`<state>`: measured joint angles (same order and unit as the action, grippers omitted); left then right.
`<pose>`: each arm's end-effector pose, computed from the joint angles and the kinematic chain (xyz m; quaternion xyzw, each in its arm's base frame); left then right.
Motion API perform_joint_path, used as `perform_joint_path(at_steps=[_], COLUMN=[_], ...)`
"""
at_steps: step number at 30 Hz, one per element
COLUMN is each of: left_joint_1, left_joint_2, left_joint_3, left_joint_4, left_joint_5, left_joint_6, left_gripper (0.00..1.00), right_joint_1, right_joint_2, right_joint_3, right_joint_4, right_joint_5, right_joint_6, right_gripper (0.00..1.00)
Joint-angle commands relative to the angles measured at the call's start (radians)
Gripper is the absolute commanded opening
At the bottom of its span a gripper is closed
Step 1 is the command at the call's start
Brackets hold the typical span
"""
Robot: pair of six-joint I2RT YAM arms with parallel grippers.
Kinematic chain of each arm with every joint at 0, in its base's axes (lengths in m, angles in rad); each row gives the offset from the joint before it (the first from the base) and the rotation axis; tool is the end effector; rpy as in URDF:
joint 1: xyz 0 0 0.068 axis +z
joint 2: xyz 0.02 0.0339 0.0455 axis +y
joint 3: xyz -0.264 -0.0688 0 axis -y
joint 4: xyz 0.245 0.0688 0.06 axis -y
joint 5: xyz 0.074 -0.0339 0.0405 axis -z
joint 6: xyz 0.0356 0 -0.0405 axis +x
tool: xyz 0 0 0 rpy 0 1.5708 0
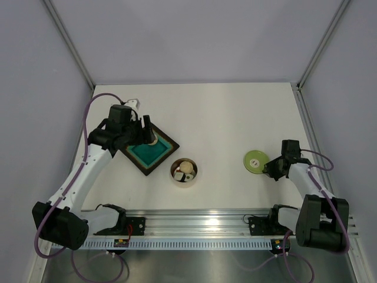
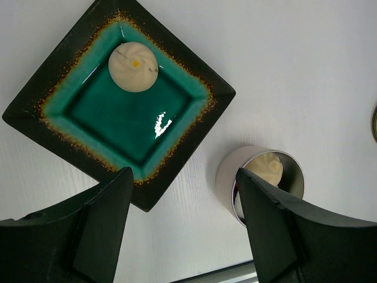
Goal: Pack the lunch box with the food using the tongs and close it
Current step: Pick up the box lid from the center of the board.
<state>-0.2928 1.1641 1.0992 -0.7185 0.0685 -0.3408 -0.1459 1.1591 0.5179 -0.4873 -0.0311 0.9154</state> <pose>0.2306 -0.0720 0.3227 -0.0090 0.9230 -0.1495 0.3544 0.1916 -0.0270 0.1579 0.4908 0.8431 0.0964 0.1976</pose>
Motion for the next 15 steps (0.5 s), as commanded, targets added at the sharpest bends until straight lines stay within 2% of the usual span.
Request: perform_joint_path(at_steps=[1, 4, 15], left_joint_1=[-0.002, -0.003, -0.029], left_joint_2=[-0.014, -0.006, -0.024], left_joint_3=[-0.018, -0.030, -0.053], left_joint_4=[0.010, -0.002, -0.055], left_joint_5=[0.010, 0.039, 0.027], left_joint_6=[-0.006, 0.002, 0.016], left_gripper=[0.73, 0.74, 0.74], right_joint_1=[0.000, 0.000, 0.000], right_joint_2=[-0.048, -0.110, -0.237], right_joint_3=[0.036, 0.044, 0.054], right_joint_4=[-0.054, -0.069, -0.177], right_joint_5=[0.040, 0.036, -0.186], right_joint_6=[-0.064, -0.098, -0.188], right_gripper=[0.00, 0.00, 0.00])
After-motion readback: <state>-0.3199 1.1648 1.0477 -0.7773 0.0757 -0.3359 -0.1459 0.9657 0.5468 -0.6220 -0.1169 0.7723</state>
